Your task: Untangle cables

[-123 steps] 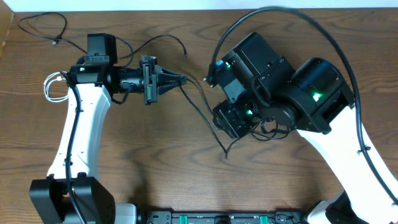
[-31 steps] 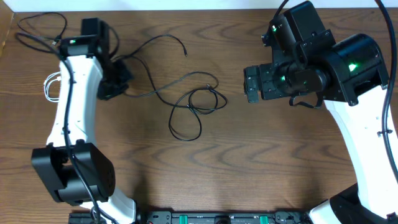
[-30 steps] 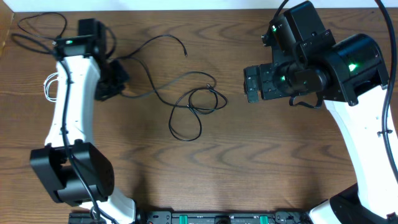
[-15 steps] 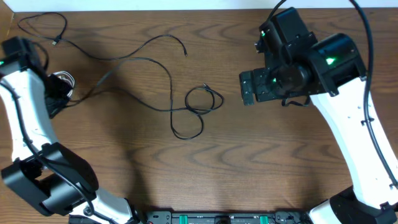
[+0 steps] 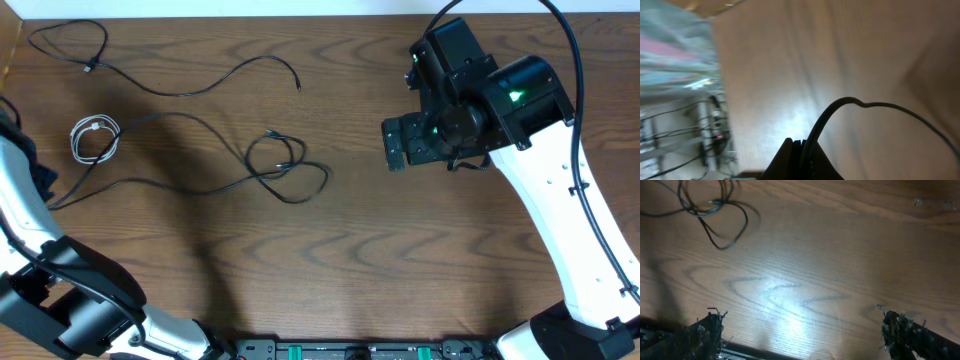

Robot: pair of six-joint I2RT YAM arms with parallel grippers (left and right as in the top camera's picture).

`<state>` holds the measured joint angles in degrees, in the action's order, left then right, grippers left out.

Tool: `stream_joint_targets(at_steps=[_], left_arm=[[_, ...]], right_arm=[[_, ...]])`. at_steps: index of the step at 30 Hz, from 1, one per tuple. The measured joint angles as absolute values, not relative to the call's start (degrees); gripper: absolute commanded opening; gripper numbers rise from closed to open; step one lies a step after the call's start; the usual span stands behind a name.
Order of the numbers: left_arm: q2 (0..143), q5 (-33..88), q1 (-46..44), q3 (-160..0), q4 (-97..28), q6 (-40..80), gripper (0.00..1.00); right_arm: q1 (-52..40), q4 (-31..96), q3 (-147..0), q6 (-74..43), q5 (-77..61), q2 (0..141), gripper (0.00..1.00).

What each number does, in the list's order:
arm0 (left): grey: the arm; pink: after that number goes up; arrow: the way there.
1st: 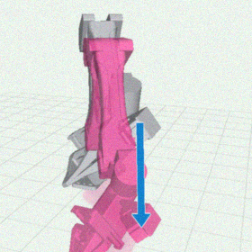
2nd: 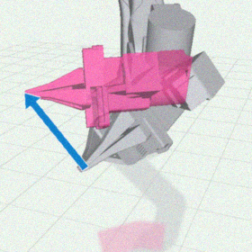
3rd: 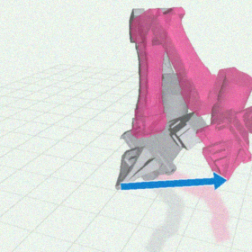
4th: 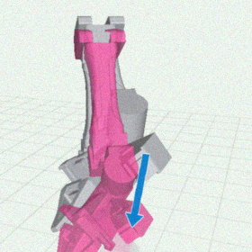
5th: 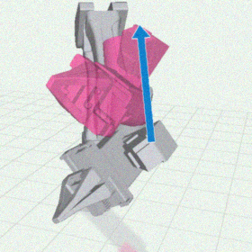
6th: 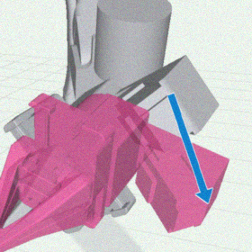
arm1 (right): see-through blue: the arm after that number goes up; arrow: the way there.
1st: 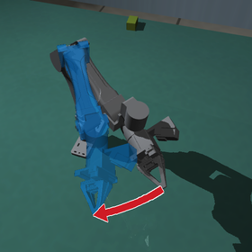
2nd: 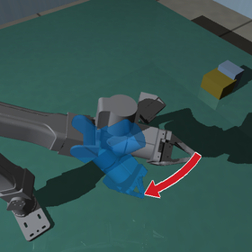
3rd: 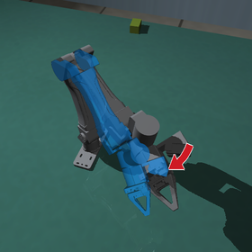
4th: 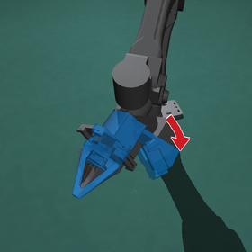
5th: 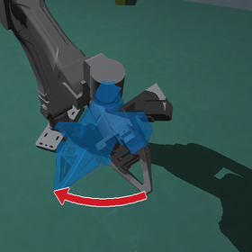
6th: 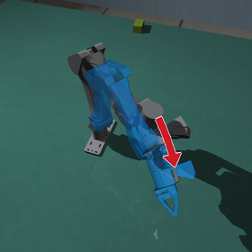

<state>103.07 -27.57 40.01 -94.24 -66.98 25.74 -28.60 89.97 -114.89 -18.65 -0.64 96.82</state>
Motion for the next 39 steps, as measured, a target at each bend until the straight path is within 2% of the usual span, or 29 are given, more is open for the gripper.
stream_joint_targets(at_steps=[7, 13, 19, 30, 31, 32, 33, 34, 35, 39], left_arm=[[103.1, -33.8, 43.5, -86.9, -65.6, 29.3, 0.07], [103.2, -36.2, 47.2, -81.6, -58.6, 30.4, 0.08], [103.3, -37.0, 47.7, -81.2, -52.8, 29.7, 0.15], [104.9, -37.6, 47.7, -81.2, -47.3, 29.8, 0.17], [105.6, -37.6, 47.7, -81.2, -47.3, 29.7, 0.22], [106.5, -37.7, 47.7, -81.2, -47.3, 29.6, 0.31], [107.4, -37.7, 47.7, -81.2, -47.3, 29.4, 0.44], [108.3, -37.7, 47.7, -81.2, -47.2, 29.3, 0.63], [109.2, -37.6, 47.7, -81.2, -47.0, 29.5, 0.73], [111.4, -37.5, 47.7, -81.1, -45.7, 29.7, 0.9]], right_arm=[[-28.6, 89.3, -114.9, -18.6, -0.7, 96.8, 0.99], [-28.6, 89.3, -114.9, -18.4, -0.6, 96.8, 0.99], [-28.6, 89.2, -114.9, -18.3, -0.6, 96.8, 0.99], [-28.6, 89.1, -114.9, -18.2, -0.7, 96.8, 0.99], [-28.6, 89.1, -114.9, -18.2, -0.7, 96.8, 0.99], [-28.6, 89.0, -114.9, -18.2, -0.7, 96.8, 0.99], [-28.6, 89.0, -114.9, -18.2, -0.7, 96.8, 0.99], [-28.6, 89.0, -114.9, -18.2, -0.7, 96.8, 0.99], [-28.6, 88.9, -114.9, -18.2, -0.7, 96.8, 0.99], [-28.6, 88.9, -114.9, -18.2, -0.7, 96.8, 0.99]])
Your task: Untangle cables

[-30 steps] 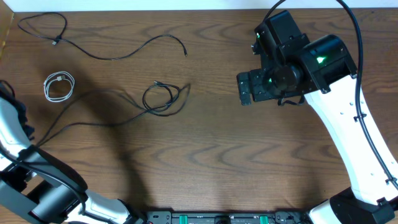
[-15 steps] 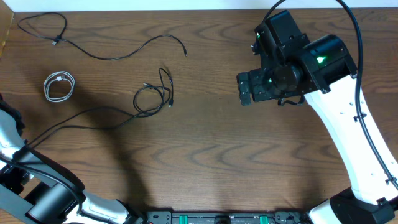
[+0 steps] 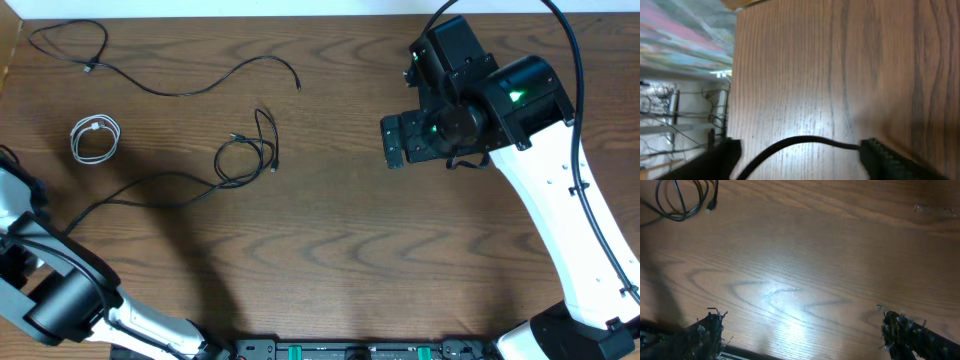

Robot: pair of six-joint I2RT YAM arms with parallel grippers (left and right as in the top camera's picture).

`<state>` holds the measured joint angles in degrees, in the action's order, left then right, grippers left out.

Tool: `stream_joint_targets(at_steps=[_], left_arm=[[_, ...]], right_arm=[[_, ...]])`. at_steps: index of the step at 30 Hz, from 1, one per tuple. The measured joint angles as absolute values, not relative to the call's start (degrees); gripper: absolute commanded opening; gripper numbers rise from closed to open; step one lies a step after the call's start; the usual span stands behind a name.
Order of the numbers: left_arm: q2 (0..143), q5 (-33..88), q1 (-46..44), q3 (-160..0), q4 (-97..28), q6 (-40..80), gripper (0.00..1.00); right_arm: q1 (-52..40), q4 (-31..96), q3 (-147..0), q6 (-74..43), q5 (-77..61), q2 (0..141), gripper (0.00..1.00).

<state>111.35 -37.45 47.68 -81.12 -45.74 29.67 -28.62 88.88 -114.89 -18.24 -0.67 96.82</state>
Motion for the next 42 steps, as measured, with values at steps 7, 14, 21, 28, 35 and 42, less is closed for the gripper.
stream_joint_targets(at_steps=[7, 14, 21, 28, 35, 42], left_arm=[[111.3, -36.0, 47.7, -81.3, -44.1, 26.7, 0.93], [108.8, -31.5, 47.3, -85.4, -43.8, 24.7, 0.93], [96.9, -23.0, 46.8, -87.1, -40.3, 24.2, 0.86], [92.2, -11.8, 46.8, -87.9, -42.8, 23.9, 0.84], [94.2, -5.5, 46.8, -86.4, -47.5, 23.9, 0.84], [95.4, 18.4, 46.6, -85.6, -44.5, 24.1, 0.85]], right_arm=[[-28.6, 88.9, -114.9, -18.2, -0.7, 96.8, 0.99], [-28.6, 88.9, -114.9, -18.2, -0.7, 96.8, 0.99], [-28.6, 88.2, -114.9, -18.2, -2.6, 96.8, 0.99], [-28.6, 88.5, -114.9, -18.2, -3.2, 96.8, 0.99], [-28.6, 89.1, -114.9, -18.2, -3.2, 96.8, 0.99], [-28.6, 86.5, -114.9, -18.3, -3.2, 96.8, 0.99]])
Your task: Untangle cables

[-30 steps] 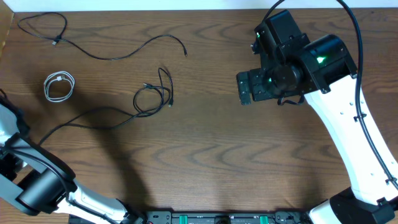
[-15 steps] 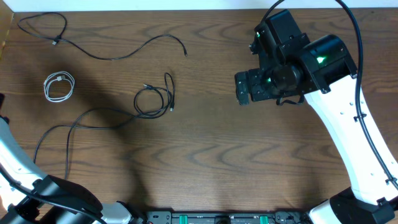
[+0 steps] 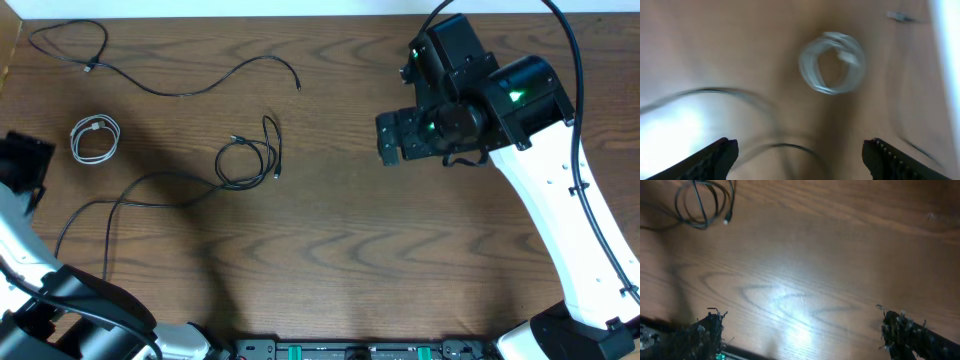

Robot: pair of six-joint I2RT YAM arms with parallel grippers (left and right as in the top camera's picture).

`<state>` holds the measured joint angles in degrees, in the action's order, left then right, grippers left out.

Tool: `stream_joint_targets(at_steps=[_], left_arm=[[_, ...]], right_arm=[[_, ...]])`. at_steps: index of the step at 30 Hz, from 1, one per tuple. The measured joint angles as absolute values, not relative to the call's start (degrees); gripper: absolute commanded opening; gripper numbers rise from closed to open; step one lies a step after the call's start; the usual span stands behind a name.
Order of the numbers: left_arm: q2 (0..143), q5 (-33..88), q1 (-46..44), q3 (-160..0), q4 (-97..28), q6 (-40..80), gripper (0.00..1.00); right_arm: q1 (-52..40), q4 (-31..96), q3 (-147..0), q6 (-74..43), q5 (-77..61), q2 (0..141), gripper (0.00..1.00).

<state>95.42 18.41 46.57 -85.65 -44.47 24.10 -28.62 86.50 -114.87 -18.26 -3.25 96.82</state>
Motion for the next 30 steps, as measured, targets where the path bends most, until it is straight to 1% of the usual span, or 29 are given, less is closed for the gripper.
stream_joint_targets(at_steps=[3, 5, 9, 13, 17, 21, 24, 27, 28, 30], left_arm=[[95.4, 28.9, 45.0, -85.6, -44.5, 24.2, 0.85], [95.4, 33.4, 42.7, -85.6, -47.8, 24.2, 0.85], [95.4, 38.2, 35.2, -85.5, -56.0, 22.6, 0.86], [95.4, 40.2, 24.4, -85.5, -59.2, 19.0, 0.85], [95.4, 39.1, 13.1, -85.5, -59.6, 16.9, 0.85], [95.4, 35.2, 1.5, -85.5, -59.6, 16.1, 0.85], [95.4, 30.8, -6.5, -85.5, -59.6, 15.8, 0.86], [95.4, 26.1, -12.2, -85.5, -59.7, 15.4, 0.86], [95.4, 24.7, -13.7, -85.5, -59.7, 15.3, 0.98], [95.4, 22.7, -16.2, -85.5, -59.7, 15.0, 0.98]], right_arm=[[-28.6, 85.7, -114.9, -18.3, -3.2, 96.8, 0.99], [-28.6, 85.5, -114.9, -18.3, -3.2, 96.8, 0.99], [-28.6, 86.1, -114.8, -18.3, -3.2, 96.8, 0.99], [-28.6, 89.3, -114.8, -18.5, -3.0, 96.8, 0.99], [-28.6, 92.2, -114.7, -20.0, -1.7, 96.2, 0.99], [-28.6, 95.4, -114.6, -21.4, 0.6, 93.1, 0.99], [-28.6, 97.0, -114.5, -21.8, 2.0, 88.5, 0.99], [-28.6, 97.1, -114.4, -22.0, 2.8, 82.5, 0.99], [-28.6, 97.1, -114.4, -22.0, 2.9, 80.7, 0.99], [-28.6, 97.1, -114.3, -22.0, 3.2, 76.5, 0.99]])
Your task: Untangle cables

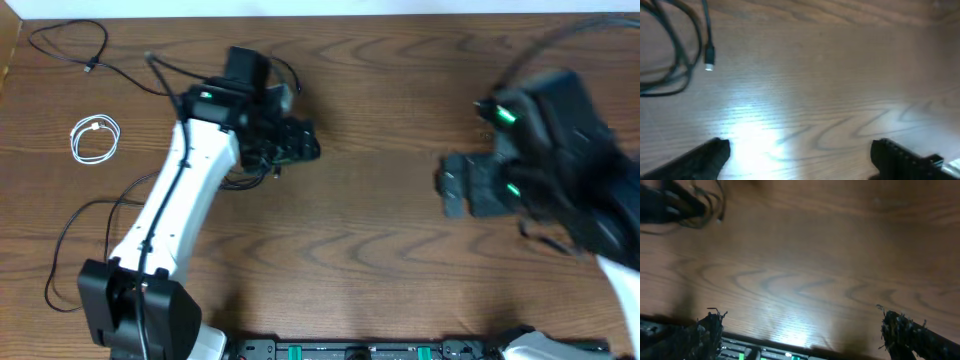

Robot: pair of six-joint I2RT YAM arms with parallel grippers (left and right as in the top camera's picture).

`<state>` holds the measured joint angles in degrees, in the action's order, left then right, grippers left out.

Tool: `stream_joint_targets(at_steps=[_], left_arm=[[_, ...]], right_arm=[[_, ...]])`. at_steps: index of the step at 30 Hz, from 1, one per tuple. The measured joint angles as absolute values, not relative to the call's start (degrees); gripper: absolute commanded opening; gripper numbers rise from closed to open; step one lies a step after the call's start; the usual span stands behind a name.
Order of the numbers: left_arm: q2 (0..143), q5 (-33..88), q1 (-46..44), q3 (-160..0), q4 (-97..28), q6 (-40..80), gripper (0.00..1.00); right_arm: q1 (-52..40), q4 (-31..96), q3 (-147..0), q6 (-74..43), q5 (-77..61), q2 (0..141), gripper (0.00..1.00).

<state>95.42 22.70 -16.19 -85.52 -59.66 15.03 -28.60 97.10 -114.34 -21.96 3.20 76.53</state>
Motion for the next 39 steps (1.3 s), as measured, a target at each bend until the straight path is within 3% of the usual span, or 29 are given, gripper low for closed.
stream_joint_targets(at_steps=[15, 39], left_arm=[[95.4, 18.9, -21.5, -85.5, -59.7, 15.1, 0.98], [95.4, 18.9, -21.5, -85.5, -59.8, 15.1, 0.98]], right_arm=[[-28.6, 97.2, -102.8, -23.7, 3.6, 55.8, 0.99], [-28.6, 97.1, -97.4, -24.6, 1.7, 54.0, 0.99]])
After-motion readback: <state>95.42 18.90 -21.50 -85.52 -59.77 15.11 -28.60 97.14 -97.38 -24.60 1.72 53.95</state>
